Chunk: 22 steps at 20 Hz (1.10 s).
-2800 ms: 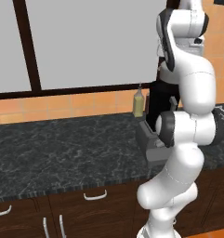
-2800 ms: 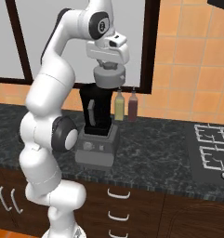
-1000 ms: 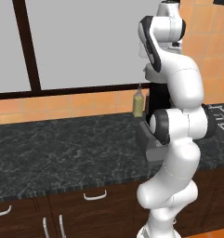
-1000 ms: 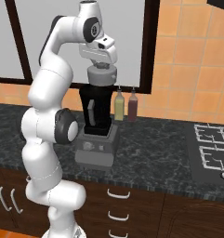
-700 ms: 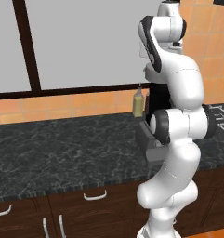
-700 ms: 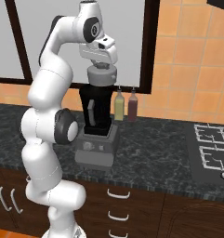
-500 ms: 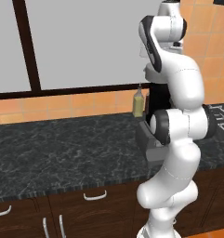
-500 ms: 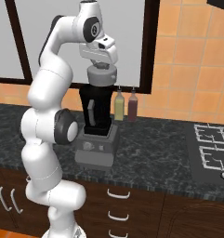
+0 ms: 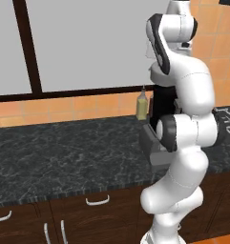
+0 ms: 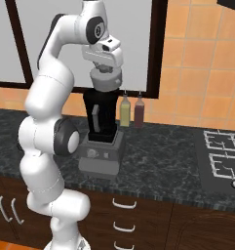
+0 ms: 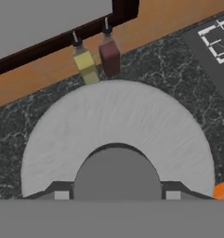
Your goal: Close the lid blender by securely placing the lid on top.
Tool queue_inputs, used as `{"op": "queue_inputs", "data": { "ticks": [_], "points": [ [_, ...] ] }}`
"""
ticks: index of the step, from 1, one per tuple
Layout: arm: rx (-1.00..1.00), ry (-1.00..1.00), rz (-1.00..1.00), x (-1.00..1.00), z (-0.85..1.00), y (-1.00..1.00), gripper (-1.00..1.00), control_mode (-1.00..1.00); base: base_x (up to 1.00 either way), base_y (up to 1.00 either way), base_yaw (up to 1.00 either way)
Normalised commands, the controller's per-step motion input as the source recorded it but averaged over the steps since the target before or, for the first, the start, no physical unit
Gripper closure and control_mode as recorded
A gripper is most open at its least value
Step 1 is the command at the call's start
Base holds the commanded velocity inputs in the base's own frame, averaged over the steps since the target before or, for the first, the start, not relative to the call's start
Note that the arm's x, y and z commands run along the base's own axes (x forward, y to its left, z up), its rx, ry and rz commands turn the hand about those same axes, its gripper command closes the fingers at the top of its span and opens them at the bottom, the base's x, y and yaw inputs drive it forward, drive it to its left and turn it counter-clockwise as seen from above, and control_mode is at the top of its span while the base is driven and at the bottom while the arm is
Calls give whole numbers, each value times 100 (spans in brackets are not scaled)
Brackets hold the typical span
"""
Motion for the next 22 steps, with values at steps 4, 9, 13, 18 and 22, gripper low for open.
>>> {"op": "queue_inputs", "data": {
  "ticks": [4,9,13,18,22],
  "points": [
    [0,3,0,-6,38,0,100,-100,0,0,0],
    [0,12,0,9,28,3,100,-100,0,0,0],
    [0,-1,0,-72,0,-9,100,-100,0,0,0],
    [0,4,0,-19,2,-4,100,-100,0,0,0],
    [0,2,0,-22,1,0,100,-100,0,0,0]
  ]
}}
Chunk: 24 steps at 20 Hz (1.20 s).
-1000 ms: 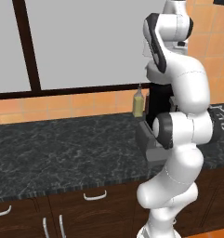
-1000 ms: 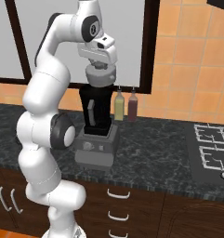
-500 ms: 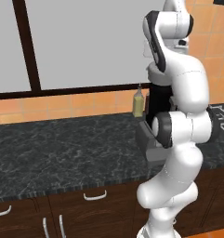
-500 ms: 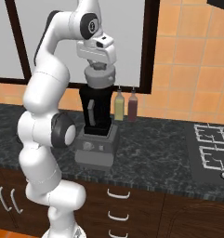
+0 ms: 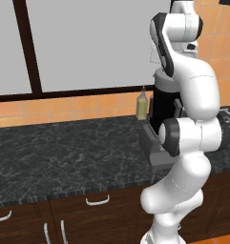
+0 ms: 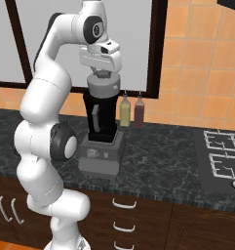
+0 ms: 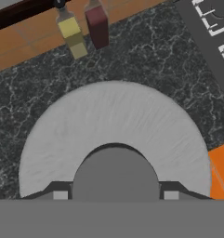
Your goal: Close the lid blender by securely placing the lid on top.
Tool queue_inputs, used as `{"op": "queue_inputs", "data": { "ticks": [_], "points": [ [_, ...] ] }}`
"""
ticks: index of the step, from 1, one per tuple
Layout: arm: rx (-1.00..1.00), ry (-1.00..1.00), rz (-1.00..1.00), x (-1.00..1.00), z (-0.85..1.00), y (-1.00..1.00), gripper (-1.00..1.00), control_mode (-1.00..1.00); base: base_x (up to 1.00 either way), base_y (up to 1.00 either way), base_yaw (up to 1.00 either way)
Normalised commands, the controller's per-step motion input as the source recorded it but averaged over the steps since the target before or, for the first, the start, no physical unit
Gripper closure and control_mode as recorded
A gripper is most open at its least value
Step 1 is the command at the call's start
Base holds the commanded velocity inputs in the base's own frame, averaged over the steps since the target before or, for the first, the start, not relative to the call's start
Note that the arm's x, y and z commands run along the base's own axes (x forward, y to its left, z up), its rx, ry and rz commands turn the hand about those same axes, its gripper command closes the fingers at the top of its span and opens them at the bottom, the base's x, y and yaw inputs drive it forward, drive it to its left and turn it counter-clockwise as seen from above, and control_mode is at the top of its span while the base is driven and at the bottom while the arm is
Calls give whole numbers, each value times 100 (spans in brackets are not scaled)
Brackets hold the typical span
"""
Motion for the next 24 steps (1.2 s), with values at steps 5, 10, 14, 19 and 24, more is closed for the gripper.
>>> {"op": "queue_inputs", "data": {
  "ticks": [5,10,14,19,24],
  "points": [
    [0,-1,0,-4,0,0,100,-100,0,0,0],
    [0,2,0,-14,21,1,100,-100,0,0,0],
    [0,1,0,-9,56,7,100,-100,0,0,0],
    [0,0,0,0,4,3,100,-100,0,0,0],
    [0,0,0,0,-22,0,100,-100,0,0,0]
  ]
}}
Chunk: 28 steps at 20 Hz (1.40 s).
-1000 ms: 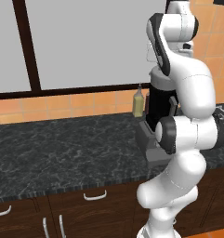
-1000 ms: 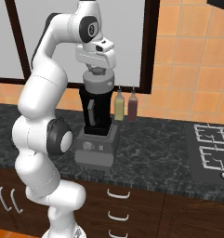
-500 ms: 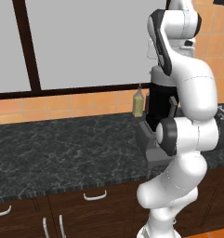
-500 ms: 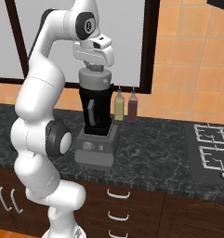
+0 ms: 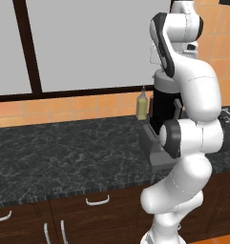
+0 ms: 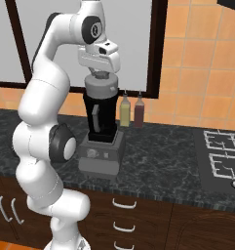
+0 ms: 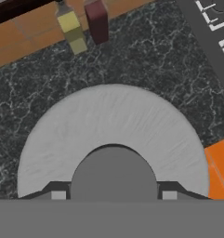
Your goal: Close the lid blender by securely placing the lid on top.
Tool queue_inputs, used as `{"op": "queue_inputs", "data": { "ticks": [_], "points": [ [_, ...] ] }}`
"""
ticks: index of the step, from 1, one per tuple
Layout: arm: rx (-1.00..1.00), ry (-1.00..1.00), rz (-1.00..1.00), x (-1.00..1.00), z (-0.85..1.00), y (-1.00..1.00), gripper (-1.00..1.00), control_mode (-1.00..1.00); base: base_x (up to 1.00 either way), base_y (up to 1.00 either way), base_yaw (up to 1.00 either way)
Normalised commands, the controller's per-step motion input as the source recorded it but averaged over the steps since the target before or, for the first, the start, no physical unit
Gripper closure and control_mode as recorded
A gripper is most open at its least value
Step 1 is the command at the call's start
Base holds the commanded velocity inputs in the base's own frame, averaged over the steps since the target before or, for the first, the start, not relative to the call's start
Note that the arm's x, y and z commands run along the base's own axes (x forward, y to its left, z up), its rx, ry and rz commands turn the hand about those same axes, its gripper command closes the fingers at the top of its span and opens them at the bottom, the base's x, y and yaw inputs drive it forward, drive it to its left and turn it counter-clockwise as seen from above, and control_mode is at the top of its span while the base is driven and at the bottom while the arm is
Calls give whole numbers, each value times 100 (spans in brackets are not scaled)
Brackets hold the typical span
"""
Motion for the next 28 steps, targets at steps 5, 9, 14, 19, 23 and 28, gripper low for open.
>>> {"op": "queue_inputs", "data": {
  "ticks": [5,9,14,19,23,28],
  "points": [
    [0,0,0,0,-10,0,100,-100,0,0,0],
    [0,0,0,0,-17,0,100,-100,0,0,0],
    [-1,0,0,0,-29,3,100,-100,0,0,0],
    [-2,0,0,0,-43,1,100,-100,0,0,0],
    [0,2,0,0,-29,0,100,-100,0,0,0],
    [1,13,0,0,46,0,100,-100,0,0,0]
  ]
}}
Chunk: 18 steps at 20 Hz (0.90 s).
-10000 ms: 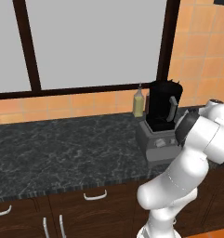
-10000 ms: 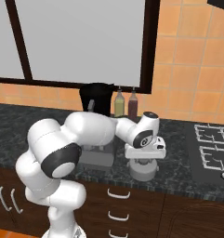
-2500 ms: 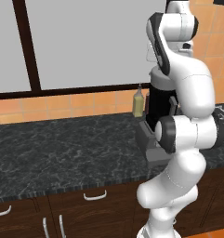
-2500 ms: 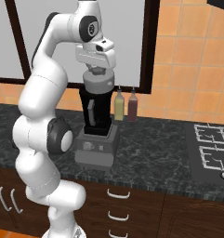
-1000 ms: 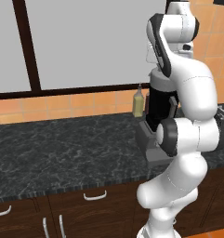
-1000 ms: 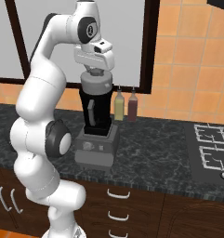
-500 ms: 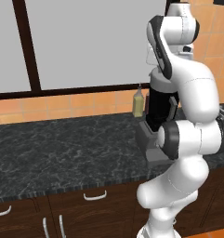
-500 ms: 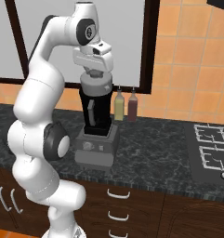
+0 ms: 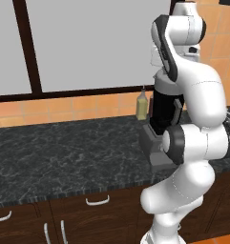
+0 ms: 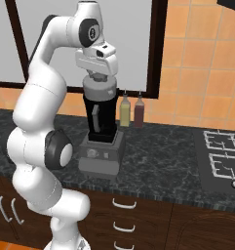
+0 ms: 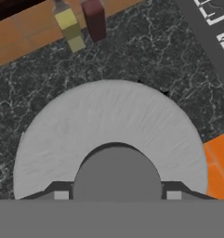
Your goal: Close the lid blender by securely placing the lid on top.
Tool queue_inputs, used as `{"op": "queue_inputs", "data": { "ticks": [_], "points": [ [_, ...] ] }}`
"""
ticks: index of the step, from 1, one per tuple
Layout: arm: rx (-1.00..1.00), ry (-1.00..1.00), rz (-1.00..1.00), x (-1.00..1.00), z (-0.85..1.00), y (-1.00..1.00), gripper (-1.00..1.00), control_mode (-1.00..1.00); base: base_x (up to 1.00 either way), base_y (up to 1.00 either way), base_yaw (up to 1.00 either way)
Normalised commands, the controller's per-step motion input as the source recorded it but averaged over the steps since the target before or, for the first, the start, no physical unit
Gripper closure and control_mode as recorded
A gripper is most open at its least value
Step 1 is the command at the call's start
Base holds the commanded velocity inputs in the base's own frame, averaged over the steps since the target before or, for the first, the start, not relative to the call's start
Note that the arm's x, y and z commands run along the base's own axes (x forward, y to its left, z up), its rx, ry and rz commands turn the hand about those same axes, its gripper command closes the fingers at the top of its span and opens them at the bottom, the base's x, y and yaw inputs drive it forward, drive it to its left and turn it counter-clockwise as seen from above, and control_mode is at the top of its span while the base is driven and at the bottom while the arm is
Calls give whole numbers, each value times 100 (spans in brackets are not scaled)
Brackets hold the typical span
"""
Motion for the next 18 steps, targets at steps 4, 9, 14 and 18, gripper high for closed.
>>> {"op": "queue_inputs", "data": {
  "ticks": [4,9,14,18],
  "points": [
    [0,12,0,0,34,0,100,-100,0,0,0],
    [-1,3,0,0,-3,0,100,-100,0,0,0],
    [0,9,0,-22,0,-3,100,-100,0,0,0],
    [0,0,1,-4,-8,0,100,-100,0,0,0]
  ]
}}
